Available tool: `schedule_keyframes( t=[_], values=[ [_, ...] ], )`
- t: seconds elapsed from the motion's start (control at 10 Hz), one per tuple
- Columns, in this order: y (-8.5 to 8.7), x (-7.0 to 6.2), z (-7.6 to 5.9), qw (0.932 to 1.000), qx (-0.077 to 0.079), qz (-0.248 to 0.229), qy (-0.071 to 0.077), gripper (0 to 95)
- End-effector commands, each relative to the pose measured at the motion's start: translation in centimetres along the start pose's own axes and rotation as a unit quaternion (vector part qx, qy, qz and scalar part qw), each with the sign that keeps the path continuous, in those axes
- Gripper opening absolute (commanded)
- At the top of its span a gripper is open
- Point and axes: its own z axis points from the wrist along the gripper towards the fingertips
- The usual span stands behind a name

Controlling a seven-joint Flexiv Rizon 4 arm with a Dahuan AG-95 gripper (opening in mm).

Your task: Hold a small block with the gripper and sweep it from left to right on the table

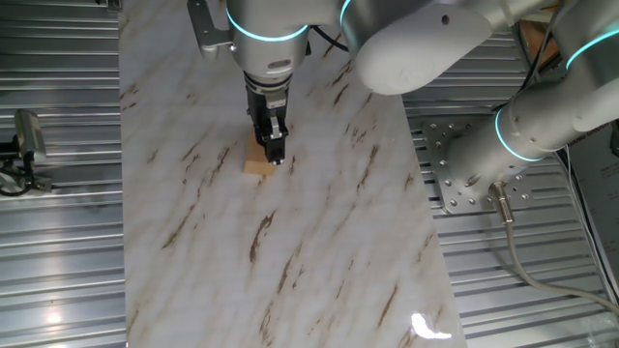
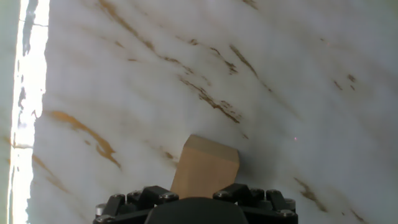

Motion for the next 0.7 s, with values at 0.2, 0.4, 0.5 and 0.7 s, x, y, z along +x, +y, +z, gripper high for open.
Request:
schedule_keyframes(
  t=[0.2, 0.4, 0.5, 0.7],
  values=[
    [-0.01, 0.04, -0.01, 1.0, -0.002, -0.003, 0.001, 76.0],
    [-0.01, 0.05, 0.0, 1.0, -0.003, -0.004, 0.002, 76.0],
    [-0.02, 0.06, 0.0, 1.0, -0.004, -0.004, 0.003, 76.0],
    [-0.02, 0.06, 0.0, 1.0, -0.006, -0.004, 0.003, 76.0]
  ],
)
